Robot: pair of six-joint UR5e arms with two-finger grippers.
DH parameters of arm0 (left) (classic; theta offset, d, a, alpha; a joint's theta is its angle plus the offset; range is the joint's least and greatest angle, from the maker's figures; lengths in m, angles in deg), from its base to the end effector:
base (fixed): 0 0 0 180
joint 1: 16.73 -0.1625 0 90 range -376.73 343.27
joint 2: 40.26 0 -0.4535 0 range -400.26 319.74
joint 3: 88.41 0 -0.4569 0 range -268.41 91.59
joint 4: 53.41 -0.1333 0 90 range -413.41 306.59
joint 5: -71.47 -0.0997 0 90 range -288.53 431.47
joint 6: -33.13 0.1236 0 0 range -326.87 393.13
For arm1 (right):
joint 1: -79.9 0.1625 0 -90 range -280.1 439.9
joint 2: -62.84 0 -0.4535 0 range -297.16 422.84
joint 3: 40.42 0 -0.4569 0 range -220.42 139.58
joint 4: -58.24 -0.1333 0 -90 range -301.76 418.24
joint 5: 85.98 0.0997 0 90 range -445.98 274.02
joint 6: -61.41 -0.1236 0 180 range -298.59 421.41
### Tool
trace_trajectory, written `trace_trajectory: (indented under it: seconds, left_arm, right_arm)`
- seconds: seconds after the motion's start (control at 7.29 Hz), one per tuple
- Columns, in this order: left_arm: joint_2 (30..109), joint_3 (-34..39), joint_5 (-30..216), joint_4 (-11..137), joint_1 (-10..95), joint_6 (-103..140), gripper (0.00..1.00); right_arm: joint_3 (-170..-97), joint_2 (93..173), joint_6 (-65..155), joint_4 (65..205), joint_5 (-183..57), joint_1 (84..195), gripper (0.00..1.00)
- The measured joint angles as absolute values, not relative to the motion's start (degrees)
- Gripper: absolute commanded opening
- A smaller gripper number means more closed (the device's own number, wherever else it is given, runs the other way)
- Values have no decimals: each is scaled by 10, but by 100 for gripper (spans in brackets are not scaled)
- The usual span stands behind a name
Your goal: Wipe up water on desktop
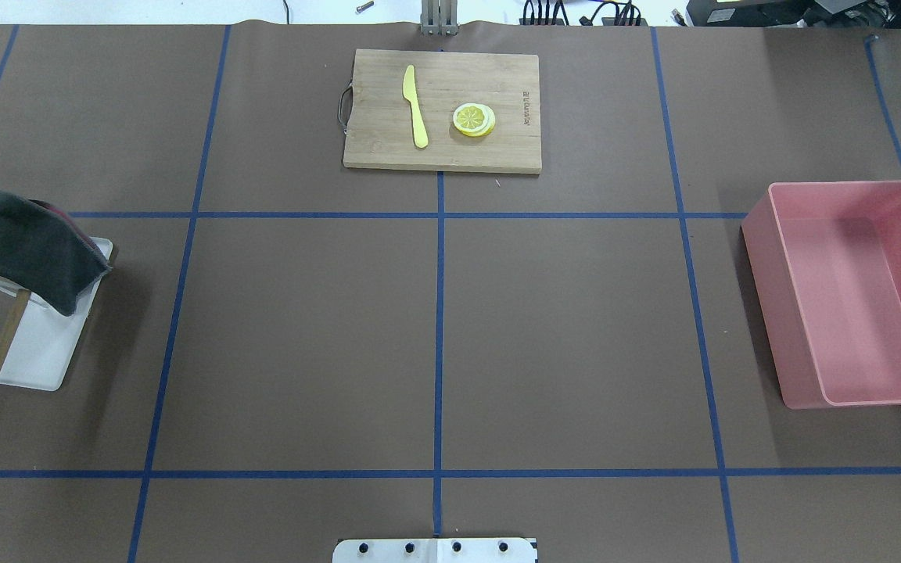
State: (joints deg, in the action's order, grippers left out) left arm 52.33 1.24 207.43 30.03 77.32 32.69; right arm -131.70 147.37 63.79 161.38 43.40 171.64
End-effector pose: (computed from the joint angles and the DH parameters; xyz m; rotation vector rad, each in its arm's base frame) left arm -0.0846 -0.5654 0.6909 -0.0460 0.8040 -0.1043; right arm 0.0726 -0.5835 0.6663 -0.0823 -0.6900 0.0276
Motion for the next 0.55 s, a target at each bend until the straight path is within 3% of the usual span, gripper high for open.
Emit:
trace_trajectory:
  seconds: [0.55]
  left_arm:
    - [523, 12, 2075, 300, 773, 327, 98]
  right_arm:
    - [-1321, 1475, 638, 1616, 435, 1718, 100]
